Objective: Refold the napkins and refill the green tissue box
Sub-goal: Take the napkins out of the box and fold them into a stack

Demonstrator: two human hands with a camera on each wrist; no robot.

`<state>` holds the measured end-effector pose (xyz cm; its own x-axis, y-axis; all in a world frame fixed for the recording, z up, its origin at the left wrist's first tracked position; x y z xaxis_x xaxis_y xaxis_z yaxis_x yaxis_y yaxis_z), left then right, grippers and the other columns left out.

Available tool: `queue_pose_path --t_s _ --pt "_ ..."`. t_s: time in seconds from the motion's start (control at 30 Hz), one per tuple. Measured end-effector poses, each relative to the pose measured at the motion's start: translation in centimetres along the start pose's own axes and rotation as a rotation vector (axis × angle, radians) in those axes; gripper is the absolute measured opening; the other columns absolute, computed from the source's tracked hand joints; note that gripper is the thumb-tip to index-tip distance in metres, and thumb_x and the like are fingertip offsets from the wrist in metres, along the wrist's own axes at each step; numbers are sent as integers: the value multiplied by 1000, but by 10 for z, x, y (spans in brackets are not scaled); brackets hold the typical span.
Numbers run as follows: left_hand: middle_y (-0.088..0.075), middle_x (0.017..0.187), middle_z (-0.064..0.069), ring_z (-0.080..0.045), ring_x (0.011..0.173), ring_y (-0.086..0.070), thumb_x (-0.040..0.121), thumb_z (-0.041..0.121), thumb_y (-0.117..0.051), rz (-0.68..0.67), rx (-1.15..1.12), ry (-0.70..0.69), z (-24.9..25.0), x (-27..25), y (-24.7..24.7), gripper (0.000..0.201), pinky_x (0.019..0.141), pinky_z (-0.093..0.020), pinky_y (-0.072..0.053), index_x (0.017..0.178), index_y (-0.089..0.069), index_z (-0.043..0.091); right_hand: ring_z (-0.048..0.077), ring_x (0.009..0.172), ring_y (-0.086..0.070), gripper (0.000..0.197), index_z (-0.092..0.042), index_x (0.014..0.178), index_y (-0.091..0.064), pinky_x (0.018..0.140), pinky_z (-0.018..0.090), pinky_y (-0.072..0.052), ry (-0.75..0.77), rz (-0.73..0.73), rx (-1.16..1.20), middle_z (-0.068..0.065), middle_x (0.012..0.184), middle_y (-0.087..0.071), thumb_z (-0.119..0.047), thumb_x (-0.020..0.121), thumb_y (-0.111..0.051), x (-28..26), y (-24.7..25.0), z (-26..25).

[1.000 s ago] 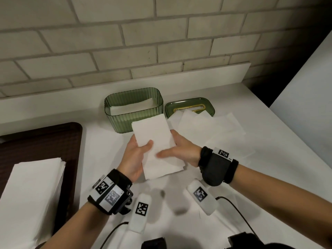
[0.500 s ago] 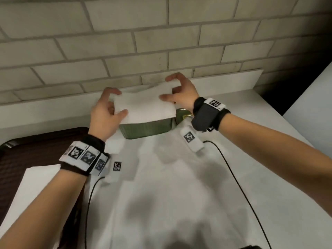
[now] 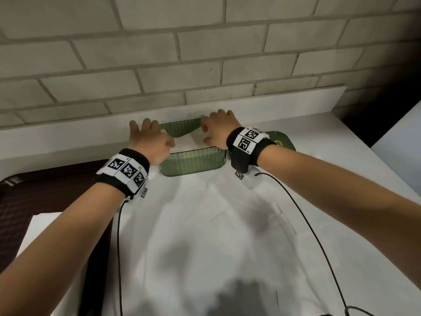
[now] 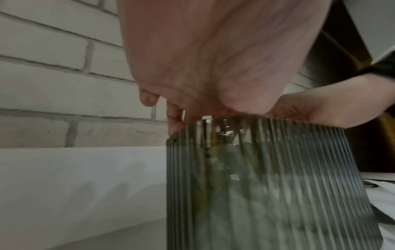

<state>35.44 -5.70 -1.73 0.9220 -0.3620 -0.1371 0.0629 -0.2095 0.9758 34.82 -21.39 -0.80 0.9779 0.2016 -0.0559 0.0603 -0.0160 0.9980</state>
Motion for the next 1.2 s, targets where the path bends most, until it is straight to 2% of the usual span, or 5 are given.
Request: queue_pose_path --t_s 0.3,0.57,0.8,1.03,1.2 --pt "-54 76 -4 -33 121 -42 99 39 -13 -86 21 50 12 -12 1 61 107 -72 7 67 -60 15 25 107 -47 83 -7 65 -58 107 51 -19 -21 -220 29 6 84 -60 -76 88 -18 -33 1 5" --pt "-64 104 -3 -30 111 -51 90 23 -53 428 -247 -193 90 -75 43 15 106 -58 -23 87 -66 17 16 99 -56 26 -23 95 -72 87 32 -42 -49 7 291 -2 104 -65 -46 86 -65 -146 35 73" --pt "-53 117 -9 -27 108 -52 92 39 -57 -184 -333 -607 243 -145 -29 42 82 -36 -45 119 -55 8 10 106 -51 47 -32 107 -64 88 26 -44 -266 -338 227 -11 110 -56 -40 65 -84 -237 -67 121" --pt "-49 119 -13 -32 106 -51 79 54 -68 -198 -137 -521 278 -152 -39 75 77 -36 -35 127 -39 4 16 129 -43 78 -29 138 -47 100 28 -38 -191 -377 55 -11 144 -43 -44 68 -76 -259 -90 116" --pt "-54 115 -9 -31 110 -52 73 52 -75 -236 -227 -392 273 -147 -43 74 85 -39 -36 121 -41 7 25 111 -58 42 -25 120 -63 90 37 -50 -190 -288 55 0 127 -61 -23 79 -59 -259 -90 111"
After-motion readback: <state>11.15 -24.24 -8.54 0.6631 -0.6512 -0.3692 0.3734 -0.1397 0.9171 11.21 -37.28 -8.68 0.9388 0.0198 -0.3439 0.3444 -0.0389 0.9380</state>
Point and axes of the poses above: each hand's wrist, its own x-axis towards the middle knuckle, its own y-axis out of the back of the hand, z = x × y, the point moved 8 cm from there along x, towards the middle knuckle
